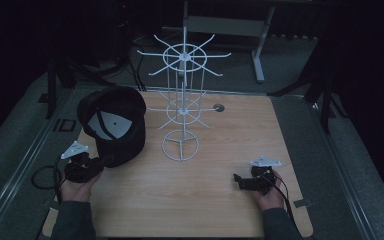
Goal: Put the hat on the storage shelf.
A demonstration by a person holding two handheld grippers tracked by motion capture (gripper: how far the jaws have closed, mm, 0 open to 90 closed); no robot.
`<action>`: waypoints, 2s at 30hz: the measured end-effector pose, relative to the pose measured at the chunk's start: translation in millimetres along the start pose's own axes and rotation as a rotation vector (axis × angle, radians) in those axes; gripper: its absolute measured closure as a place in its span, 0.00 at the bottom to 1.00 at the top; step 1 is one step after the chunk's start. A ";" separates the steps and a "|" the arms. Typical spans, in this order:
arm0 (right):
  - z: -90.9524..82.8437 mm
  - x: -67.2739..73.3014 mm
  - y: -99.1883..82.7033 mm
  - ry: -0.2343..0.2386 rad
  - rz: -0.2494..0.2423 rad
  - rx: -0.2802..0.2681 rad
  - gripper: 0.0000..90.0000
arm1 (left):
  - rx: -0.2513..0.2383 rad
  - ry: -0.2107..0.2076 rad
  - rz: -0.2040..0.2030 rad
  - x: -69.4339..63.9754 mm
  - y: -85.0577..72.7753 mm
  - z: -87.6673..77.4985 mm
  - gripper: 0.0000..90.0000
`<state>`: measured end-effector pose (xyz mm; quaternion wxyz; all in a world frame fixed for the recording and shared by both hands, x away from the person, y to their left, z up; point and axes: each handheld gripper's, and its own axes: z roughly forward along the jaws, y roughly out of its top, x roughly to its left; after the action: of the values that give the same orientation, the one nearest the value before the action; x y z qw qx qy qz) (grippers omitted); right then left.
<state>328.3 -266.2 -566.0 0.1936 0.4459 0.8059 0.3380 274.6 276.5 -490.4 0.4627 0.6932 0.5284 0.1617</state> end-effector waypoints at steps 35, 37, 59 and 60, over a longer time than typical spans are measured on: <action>-0.1 0.3 -0.1 0.000 0.002 0.000 0.13 | -0.057 0.065 0.042 -16.1 24.0 -0.4 0.96; -0.1 0.4 -0.1 0.001 0.002 -0.001 0.13 | -0.059 0.067 0.043 -16.1 25.5 -1.4 0.96; -0.1 0.3 -0.1 0.000 0.002 -0.001 0.13 | -0.084 0.075 0.069 -19.9 38.5 -8.7 0.96; -0.1 0.4 -0.1 0.000 0.002 -0.001 0.13 | -0.084 0.075 0.069 -19.9 38.5 -8.7 0.96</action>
<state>328.0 -265.9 -566.0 0.1932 0.4466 0.8053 0.3387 283.0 262.5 -449.4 0.4652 0.6847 0.5138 0.2254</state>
